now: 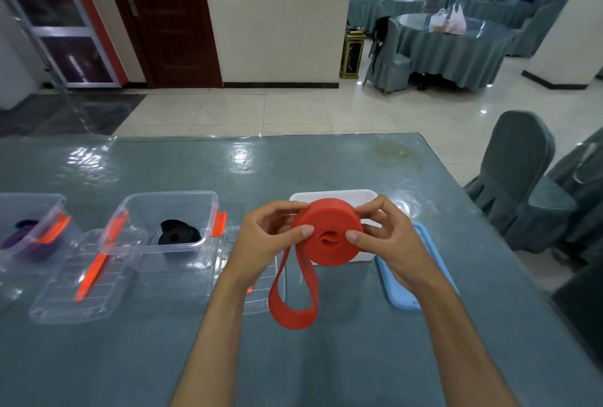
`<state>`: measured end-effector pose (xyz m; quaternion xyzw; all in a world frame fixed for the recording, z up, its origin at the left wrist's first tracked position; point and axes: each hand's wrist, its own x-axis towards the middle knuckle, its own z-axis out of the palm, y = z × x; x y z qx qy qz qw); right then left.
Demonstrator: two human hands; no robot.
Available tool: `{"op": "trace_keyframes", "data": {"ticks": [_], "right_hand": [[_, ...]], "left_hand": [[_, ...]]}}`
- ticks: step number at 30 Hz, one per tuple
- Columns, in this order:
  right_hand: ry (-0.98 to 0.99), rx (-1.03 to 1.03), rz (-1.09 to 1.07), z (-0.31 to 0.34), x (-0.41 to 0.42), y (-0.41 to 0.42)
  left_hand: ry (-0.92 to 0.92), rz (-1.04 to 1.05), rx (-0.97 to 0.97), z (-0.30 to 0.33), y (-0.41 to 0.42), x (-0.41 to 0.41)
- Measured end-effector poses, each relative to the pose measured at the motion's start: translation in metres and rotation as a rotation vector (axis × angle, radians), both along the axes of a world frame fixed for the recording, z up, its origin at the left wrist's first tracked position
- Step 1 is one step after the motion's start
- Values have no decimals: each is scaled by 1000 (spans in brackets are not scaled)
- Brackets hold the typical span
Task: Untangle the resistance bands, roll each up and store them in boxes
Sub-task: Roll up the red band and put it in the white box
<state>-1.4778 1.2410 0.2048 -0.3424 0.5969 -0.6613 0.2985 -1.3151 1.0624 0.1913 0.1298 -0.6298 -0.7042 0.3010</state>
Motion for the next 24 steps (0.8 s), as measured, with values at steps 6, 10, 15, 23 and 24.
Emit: {"op": "trace_keyframes", "data": {"ticks": [6, 10, 15, 23, 24], "right_hand": [[65, 56, -7, -1, 7, -1], [101, -19, -96, 5, 6, 1], [104, -46, -104, 8, 6, 1], [247, 24, -107, 12, -2, 3], [239, 7, -126, 10, -2, 3]], "left_hand": [[27, -36, -61, 1, 7, -7], [12, -50, -87, 0, 5, -6], [5, -5, -105, 7, 3, -7], [28, 40, -31, -3, 8, -8], [28, 31, -17, -4, 8, -8]]}}
